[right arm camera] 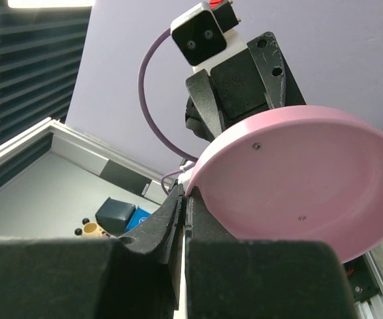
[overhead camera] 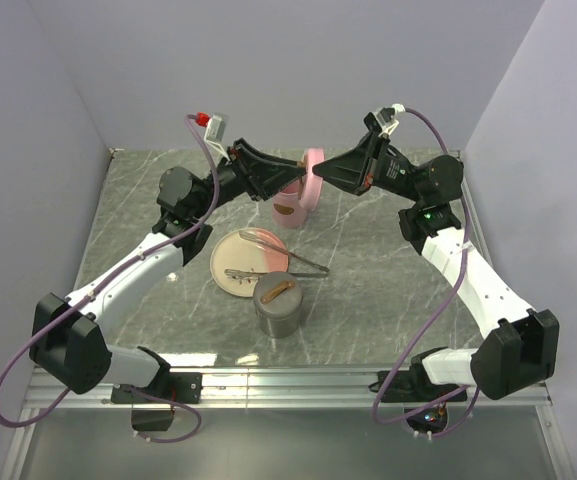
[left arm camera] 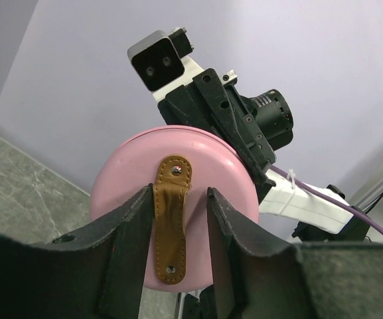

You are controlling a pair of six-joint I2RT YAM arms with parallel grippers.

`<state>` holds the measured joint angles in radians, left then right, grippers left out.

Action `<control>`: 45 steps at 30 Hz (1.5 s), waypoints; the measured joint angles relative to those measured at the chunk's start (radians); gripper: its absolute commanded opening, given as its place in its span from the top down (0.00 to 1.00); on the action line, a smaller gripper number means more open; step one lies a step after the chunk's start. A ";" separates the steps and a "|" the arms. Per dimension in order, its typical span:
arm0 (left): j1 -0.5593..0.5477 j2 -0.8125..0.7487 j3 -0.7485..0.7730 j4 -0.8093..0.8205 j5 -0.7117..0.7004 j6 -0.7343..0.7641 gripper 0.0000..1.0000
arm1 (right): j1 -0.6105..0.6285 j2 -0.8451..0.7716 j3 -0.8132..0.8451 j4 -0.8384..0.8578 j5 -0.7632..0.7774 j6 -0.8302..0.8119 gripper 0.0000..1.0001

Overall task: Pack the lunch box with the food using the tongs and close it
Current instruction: Close the box lid on the packing box.

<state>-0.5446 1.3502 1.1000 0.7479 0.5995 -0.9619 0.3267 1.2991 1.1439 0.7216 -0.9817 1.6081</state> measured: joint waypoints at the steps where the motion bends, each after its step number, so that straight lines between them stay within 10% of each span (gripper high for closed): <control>1: 0.000 0.000 0.000 0.000 -0.001 0.000 0.58 | 0.000 0.000 0.000 0.000 0.000 0.000 1.00; 10: 0.000 0.000 0.000 -0.006 -0.010 0.001 0.68 | -0.002 0.000 0.000 0.003 0.001 0.018 1.00; 15: 0.000 0.000 0.000 -0.010 -0.011 0.003 0.90 | -0.003 0.000 0.000 0.003 0.003 0.018 1.00; 23: 0.000 -0.001 0.000 -0.082 -0.009 0.036 0.99 | -0.018 0.000 0.000 -0.052 -0.003 -0.017 0.72; 29: 0.043 -0.020 0.001 -0.198 0.000 0.092 0.99 | -0.075 0.002 0.003 -0.157 -0.015 -0.090 0.29; 34: 0.085 -0.035 0.066 -0.382 -0.010 0.222 0.99 | -0.135 0.024 0.044 -0.340 -0.032 -0.256 0.01; 45: 0.089 0.320 0.744 -1.081 -0.241 0.690 0.99 | -0.209 0.089 0.378 -1.035 0.097 -1.001 0.00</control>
<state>-0.4557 1.6707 1.8439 -0.3328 0.3580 -0.2714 0.1173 1.3876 1.5215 -0.3134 -0.8845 0.6067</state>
